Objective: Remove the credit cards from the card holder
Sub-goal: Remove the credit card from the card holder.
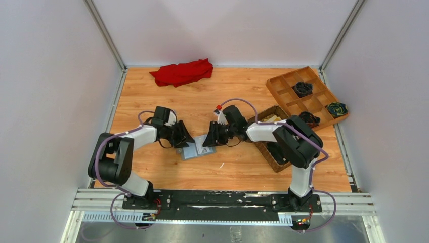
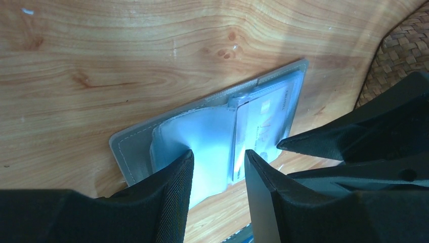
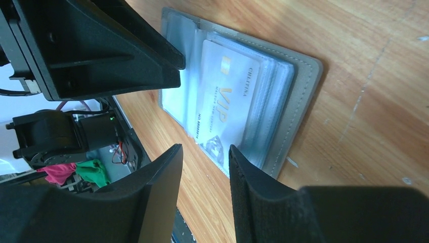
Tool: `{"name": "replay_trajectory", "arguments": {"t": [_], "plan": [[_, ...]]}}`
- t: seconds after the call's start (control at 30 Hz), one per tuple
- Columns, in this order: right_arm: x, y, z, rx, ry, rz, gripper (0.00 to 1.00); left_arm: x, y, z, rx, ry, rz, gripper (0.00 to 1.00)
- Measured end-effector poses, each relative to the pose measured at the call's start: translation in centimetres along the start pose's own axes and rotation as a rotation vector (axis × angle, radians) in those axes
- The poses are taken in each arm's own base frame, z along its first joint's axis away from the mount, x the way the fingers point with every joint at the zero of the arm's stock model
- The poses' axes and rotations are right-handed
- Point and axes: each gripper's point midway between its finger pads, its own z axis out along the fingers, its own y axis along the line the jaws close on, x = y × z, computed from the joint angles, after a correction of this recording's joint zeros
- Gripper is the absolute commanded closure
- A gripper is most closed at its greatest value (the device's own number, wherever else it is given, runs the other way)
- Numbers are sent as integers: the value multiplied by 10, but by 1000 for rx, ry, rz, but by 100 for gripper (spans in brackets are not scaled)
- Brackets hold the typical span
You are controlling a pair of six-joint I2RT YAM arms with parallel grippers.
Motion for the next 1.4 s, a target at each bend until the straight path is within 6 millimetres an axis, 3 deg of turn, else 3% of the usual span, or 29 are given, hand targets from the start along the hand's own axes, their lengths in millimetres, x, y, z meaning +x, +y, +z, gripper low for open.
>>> {"name": "replay_trajectory", "arguments": {"t": [0.5, 0.7, 0.97, 1.4], "plan": [[3, 4, 7, -20, 16, -11, 57, 5, -10, -2, 73, 13, 26, 52], [-6, 6, 8, -4, -4, -20, 57, 9, -19, -8, 146, -18, 19, 51], [-13, 5, 6, 0, -21, -19, 57, 0, -35, -16, 208, -70, 18, 51], [-18, 0, 5, 18, -39, -13, 57, -1, -38, -6, 248, -53, -15, 51]]}}
